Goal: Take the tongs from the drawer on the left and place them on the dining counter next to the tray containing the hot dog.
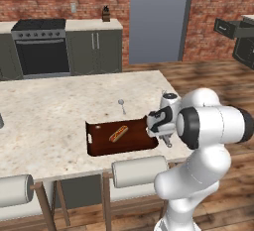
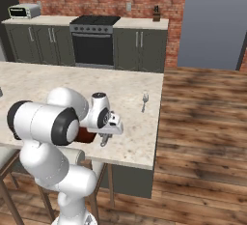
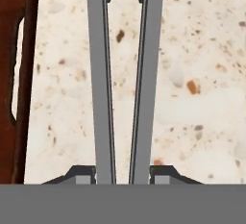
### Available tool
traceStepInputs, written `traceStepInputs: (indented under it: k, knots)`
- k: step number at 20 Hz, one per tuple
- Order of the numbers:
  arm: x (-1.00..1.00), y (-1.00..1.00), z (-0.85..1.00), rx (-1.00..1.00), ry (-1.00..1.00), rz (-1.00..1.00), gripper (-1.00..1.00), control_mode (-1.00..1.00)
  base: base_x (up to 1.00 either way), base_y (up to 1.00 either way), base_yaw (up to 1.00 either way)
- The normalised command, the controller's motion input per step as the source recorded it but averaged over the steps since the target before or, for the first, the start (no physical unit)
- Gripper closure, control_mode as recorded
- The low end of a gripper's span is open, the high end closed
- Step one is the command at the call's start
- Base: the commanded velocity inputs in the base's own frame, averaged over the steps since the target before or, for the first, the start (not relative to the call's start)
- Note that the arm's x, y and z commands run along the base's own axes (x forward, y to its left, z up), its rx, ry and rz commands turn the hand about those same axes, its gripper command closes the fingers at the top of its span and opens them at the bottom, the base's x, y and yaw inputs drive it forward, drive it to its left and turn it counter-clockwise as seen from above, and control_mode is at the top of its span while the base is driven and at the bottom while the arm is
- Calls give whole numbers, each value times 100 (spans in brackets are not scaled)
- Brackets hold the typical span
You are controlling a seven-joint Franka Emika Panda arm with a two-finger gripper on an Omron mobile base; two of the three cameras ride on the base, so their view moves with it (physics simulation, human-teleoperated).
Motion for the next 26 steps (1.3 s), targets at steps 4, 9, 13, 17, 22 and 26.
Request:
traceStepInputs:
  k: [4,9,13,17,22,26]
  knots:
    - [14,0,-15,0,0,0,100,-100,0,0,0]
    - [3,0,-14,0,-1,0,100,-100,0,0,0]
    - [0,0,-14,0,-3,0,-100,-100,0,0,0]
    - [-23,0,-5,0,-3,0,-100,-100,0,0,0]
    - [-27,0,14,0,-7,0,-100,-100,0,0,0]
    - [-23,0,63,0,-9,0,-100,-100,0,0,0]
